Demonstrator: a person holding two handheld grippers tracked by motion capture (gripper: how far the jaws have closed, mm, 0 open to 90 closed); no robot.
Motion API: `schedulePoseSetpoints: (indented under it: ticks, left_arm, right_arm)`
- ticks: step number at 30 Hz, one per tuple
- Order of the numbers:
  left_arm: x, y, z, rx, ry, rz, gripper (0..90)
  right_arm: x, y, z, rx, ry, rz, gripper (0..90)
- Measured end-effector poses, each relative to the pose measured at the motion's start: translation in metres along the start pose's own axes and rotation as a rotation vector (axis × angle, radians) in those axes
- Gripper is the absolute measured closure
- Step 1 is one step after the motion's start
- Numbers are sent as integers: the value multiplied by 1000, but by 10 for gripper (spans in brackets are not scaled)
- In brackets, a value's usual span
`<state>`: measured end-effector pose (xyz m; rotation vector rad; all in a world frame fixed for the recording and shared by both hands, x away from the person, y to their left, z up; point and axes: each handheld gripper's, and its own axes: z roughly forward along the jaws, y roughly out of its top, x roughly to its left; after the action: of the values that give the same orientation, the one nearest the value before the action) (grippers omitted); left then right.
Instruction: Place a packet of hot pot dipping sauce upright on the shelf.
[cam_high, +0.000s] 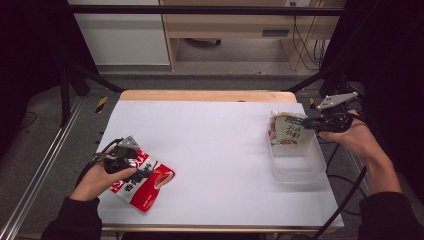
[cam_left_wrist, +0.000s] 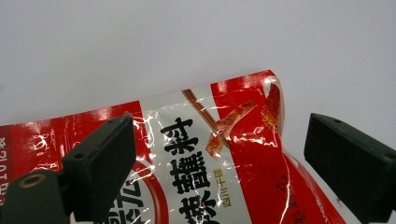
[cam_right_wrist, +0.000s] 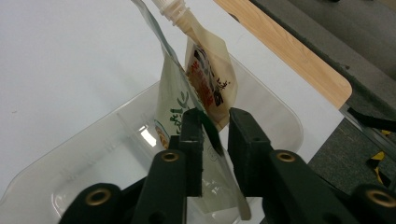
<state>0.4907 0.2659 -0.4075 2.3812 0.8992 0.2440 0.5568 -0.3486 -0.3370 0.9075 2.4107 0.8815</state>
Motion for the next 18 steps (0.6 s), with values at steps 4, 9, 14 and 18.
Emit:
schedulePoseSetpoints:
  ticks: [4,9,14,18]
  left_arm:
    - [0,0,0,-2,3,0,92]
    - [-1,0,-1,-5,2,1,92]
    - [1,-1,-2,-4,11,2,91]
    - [1,-1,-2,-10,8,2,82]
  right_arm:
    - [3,1,-2,1,-35,6,538]
    - [10,4,-2,-9,-59,-2,369]
    - [21,12,-5,-12,-85,-32,258]
    - [27,17,-7,-22,-93,-45,228]
